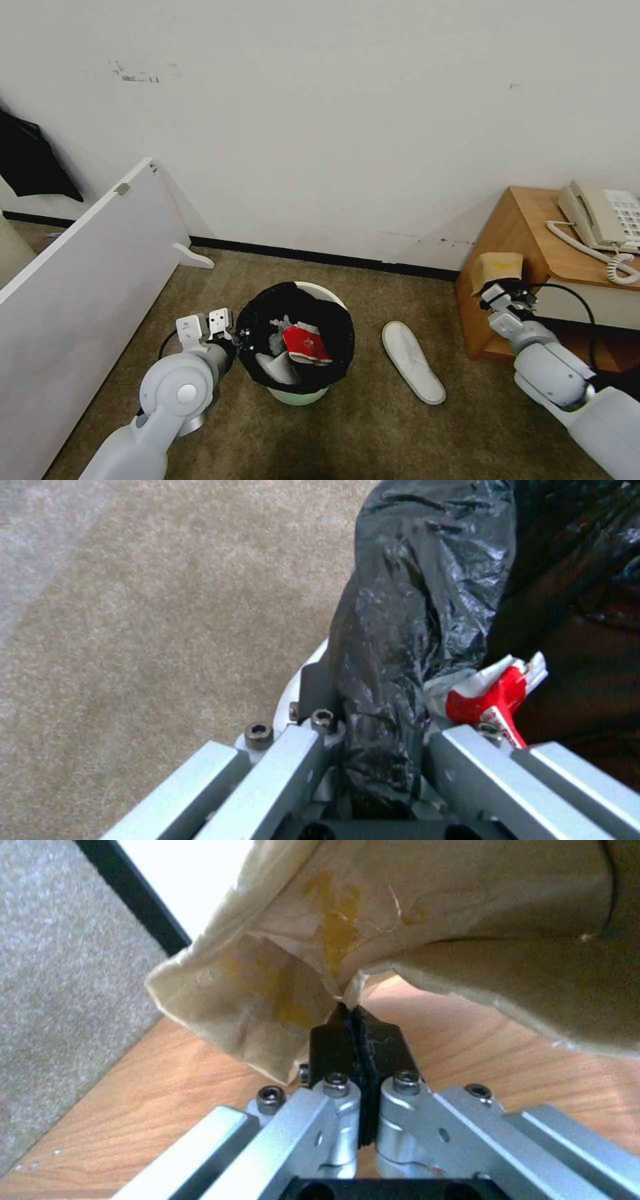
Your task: Pick up the trash bin, then pick up the garbage from the floor and place it into the trash bin.
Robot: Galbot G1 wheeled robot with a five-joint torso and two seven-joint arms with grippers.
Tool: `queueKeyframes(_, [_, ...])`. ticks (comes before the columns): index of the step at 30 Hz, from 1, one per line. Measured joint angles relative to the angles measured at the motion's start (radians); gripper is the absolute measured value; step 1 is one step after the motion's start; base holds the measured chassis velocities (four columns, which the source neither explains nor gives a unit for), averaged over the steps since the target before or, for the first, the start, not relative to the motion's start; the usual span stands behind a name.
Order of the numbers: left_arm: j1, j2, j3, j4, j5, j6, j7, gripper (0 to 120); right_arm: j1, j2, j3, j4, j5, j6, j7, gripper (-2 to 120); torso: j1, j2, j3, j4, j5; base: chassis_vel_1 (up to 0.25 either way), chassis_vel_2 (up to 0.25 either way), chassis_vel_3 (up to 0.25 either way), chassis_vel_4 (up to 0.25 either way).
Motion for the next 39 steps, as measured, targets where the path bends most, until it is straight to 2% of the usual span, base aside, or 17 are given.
queueKeyframes(7, [-0.054,-0.005,0.037,0.017,-0.021,0.009,-0.012,1,-0.002,-0.086,0.014,0.151,0.095,0.039,-0.022,0,0.000,0.000,0.000,0.0001,0.0000,0.000,0.000,0.000,0.000])
queueKeyframes(23, [-0.091,-0.011,0.078,0.023,-0.024,0.021,0.004,1,0.021,-0.158,0.037,0.288,0.210,0.091,-0.053,0,0.000,0.000,0.000,0.0002,0.0000,0.000,0.000,0.000,0.000])
queueKeyframes(25, [-0.113,-0.013,0.104,0.030,-0.024,0.024,0.011,1,0.022,-0.186,0.064,0.327,0.236,0.106,-0.062,0,0.000,0.000,0.000,0.0001,0.0000,0.000,0.000,0.000,0.000])
queueKeyframes(29, [-0.128,-0.017,0.123,0.037,-0.023,0.026,0.011,1,0.023,-0.209,0.084,0.353,0.256,0.113,-0.067,0,0.000,0.000,0.000,0.0000,0.0000,0.000,0.000,0.000,0.000])
queueKeyframes(34, [-0.156,-0.036,0.172,0.050,-0.010,0.029,0.012,1,0.042,-0.277,0.116,0.411,0.349,0.140,-0.068,0,0.000,0.000,0.000,0.0001,0.0000,0.000,0.000,0.000,0.000])
queueKeyframes(39, [-0.179,-0.049,0.199,0.057,-0.006,0.030,0.012,1,0.060,-0.302,0.121,0.432,0.385,0.160,-0.075,0,0.000,0.000,0.000,0.0001,0.0000,0.000,0.000,0.000,0.000])
